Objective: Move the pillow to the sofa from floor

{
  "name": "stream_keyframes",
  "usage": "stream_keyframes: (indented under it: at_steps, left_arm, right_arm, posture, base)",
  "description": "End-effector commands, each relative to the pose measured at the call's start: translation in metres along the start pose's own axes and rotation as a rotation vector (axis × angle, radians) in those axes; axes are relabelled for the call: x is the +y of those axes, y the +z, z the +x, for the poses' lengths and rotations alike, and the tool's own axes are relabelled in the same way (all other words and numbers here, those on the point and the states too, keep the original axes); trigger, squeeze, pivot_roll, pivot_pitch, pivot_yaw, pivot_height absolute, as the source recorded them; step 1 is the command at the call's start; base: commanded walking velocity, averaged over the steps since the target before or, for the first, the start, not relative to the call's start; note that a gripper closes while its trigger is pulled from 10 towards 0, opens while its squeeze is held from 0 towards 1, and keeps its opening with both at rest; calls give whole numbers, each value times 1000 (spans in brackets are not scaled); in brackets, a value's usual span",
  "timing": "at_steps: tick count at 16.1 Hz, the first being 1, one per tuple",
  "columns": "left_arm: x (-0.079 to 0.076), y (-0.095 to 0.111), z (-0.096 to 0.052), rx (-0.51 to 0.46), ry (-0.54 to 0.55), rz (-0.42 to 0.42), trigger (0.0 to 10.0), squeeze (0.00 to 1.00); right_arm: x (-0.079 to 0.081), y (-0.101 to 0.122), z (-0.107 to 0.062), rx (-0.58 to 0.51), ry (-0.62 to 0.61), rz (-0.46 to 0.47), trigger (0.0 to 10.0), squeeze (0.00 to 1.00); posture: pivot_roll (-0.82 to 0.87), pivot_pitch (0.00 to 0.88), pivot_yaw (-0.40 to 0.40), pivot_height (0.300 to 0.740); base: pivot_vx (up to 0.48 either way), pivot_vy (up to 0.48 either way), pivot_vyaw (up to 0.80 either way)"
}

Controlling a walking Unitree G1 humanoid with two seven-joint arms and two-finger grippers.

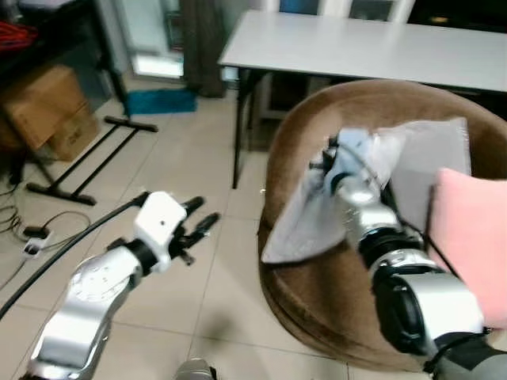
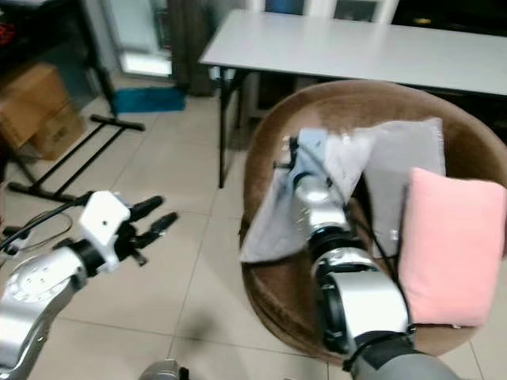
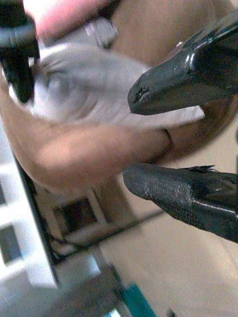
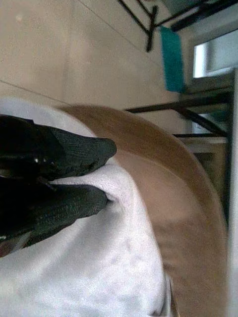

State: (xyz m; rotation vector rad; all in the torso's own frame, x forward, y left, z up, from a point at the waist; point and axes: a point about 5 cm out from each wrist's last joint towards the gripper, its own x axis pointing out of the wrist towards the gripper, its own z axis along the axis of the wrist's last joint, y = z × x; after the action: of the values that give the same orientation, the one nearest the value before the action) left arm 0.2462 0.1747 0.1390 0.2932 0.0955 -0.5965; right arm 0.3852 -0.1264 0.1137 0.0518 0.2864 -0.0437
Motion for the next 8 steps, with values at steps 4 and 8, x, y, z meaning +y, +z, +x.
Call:
stream_keyframes:
  at_steps: [4, 8]
  left_arm:
    - [7, 3, 0, -21, 99, 31, 10000, 0]
    - [21, 10, -1, -81, 251, 7, 10000, 0]
  right_arm:
    - [-11, 25, 3, -122, 47, 141, 10000, 0]
    - [-33, 53, -12, -329, 105, 231, 10000, 0]
  posture:
    - [82, 0, -56, 740]
    - [38, 0, -38, 740]
  base:
    - [0, 0, 0]
    - [0, 0, 0]
